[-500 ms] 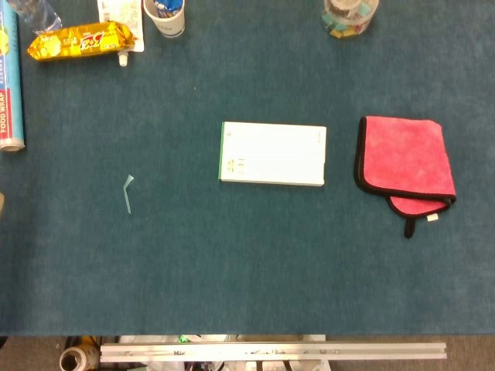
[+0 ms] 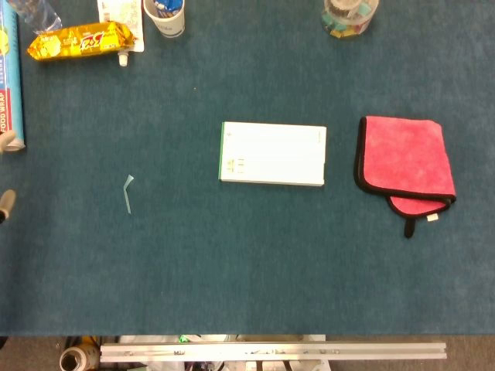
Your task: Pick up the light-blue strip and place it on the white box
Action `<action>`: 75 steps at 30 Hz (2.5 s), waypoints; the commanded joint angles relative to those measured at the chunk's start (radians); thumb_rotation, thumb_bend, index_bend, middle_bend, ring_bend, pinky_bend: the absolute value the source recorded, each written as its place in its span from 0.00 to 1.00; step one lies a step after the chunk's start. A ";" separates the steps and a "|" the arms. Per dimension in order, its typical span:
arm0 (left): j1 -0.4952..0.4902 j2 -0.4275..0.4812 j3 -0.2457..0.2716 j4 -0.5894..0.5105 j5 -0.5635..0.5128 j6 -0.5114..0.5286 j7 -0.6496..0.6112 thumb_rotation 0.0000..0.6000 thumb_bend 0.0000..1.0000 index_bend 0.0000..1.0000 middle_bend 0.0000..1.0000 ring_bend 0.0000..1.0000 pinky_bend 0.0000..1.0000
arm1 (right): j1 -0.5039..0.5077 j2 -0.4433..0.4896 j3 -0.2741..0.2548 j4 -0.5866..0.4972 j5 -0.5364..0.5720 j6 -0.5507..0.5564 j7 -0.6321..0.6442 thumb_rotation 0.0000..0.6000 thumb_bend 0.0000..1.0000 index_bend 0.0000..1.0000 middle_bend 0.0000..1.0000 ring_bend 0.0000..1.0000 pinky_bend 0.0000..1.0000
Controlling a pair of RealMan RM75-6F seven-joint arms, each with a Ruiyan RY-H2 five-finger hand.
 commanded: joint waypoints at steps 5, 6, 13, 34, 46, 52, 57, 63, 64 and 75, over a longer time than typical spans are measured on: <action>-0.096 0.013 0.021 0.068 0.123 -0.074 -0.101 1.00 0.30 0.26 0.50 0.52 0.61 | 0.020 0.024 0.023 -0.024 0.012 -0.011 -0.006 1.00 0.19 0.27 0.39 0.34 0.38; -0.112 0.013 0.026 0.077 0.138 -0.091 -0.116 1.00 0.30 0.27 0.57 0.59 0.67 | 0.022 0.027 0.024 -0.027 0.013 -0.014 -0.009 1.00 0.19 0.27 0.39 0.34 0.38; -0.244 -0.004 0.077 0.144 0.257 -0.229 -0.215 1.00 0.30 0.38 0.92 0.92 0.87 | 0.029 0.034 0.022 -0.042 0.023 -0.028 -0.021 1.00 0.19 0.27 0.39 0.34 0.38; -0.406 -0.185 0.151 0.368 0.407 -0.272 -0.179 1.00 0.36 0.45 1.00 0.98 0.89 | 0.010 0.032 0.003 -0.063 0.053 -0.027 -0.050 1.00 0.19 0.27 0.39 0.34 0.41; -0.436 -0.276 0.199 0.486 0.415 -0.258 -0.218 1.00 0.36 0.45 0.99 0.98 0.89 | 0.004 0.027 -0.004 -0.067 0.060 -0.027 -0.057 1.00 0.19 0.27 0.39 0.34 0.41; -0.454 -0.311 0.214 0.517 0.404 -0.281 -0.222 1.00 0.36 0.44 0.99 0.98 0.89 | 0.004 0.024 -0.006 -0.071 0.062 -0.031 -0.060 1.00 0.19 0.27 0.39 0.34 0.41; -0.462 -0.325 0.227 0.541 0.396 -0.285 -0.219 1.00 0.36 0.43 0.99 0.98 0.89 | 0.000 0.029 -0.005 -0.077 0.067 -0.026 -0.066 1.00 0.19 0.27 0.39 0.35 0.41; -0.467 -0.339 0.240 0.580 0.386 -0.274 -0.244 1.00 0.36 0.43 0.99 0.98 0.89 | -0.002 0.030 -0.005 -0.081 0.070 -0.024 -0.072 1.00 0.19 0.27 0.39 0.35 0.41; -0.467 -0.340 0.243 0.586 0.384 -0.270 -0.248 1.00 0.36 0.43 0.99 0.98 0.89 | -0.002 0.031 -0.005 -0.083 0.070 -0.025 -0.073 1.00 0.19 0.27 0.39 0.35 0.41; -0.460 -0.343 0.271 0.631 0.376 -0.239 -0.275 1.00 0.36 0.42 0.99 0.98 0.89 | -0.006 0.034 -0.005 -0.098 0.062 -0.012 -0.085 1.00 0.19 0.27 0.39 0.35 0.41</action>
